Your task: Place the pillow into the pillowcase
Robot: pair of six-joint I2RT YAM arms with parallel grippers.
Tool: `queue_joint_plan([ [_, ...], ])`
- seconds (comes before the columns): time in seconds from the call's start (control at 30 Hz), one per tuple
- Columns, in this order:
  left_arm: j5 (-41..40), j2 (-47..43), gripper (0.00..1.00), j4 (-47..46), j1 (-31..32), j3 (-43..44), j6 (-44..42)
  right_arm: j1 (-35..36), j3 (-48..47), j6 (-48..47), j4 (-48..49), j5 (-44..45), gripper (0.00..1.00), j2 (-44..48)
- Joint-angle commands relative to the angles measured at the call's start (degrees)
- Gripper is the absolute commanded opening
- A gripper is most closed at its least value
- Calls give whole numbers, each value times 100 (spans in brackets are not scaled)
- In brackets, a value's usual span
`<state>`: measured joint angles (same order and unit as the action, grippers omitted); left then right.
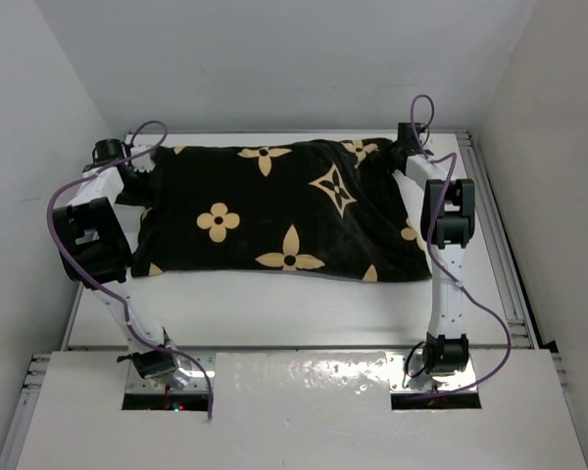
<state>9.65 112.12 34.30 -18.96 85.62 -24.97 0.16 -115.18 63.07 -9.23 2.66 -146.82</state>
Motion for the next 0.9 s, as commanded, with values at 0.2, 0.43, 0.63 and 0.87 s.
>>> queue_joint_plan([
  [0.2, -15, -199, 69, 182, -3, -467, -69, -306, 23, 671, 782, 656, 0, -118],
  [0.43, -428, 21, 69, -2, 68, -644, -122, -465, 47, 1180, 1800, 1561, 0, -154],
  [0.63, -482, 39, 69, 59, 42, -547, -148, -456, -462, 1270, 1820, 1309, 24, -531],
  [0.87, -227, -163, 69, 243, 15, -441, -34, -482, 319, 1033, 1882, 904, 99, -145],
])
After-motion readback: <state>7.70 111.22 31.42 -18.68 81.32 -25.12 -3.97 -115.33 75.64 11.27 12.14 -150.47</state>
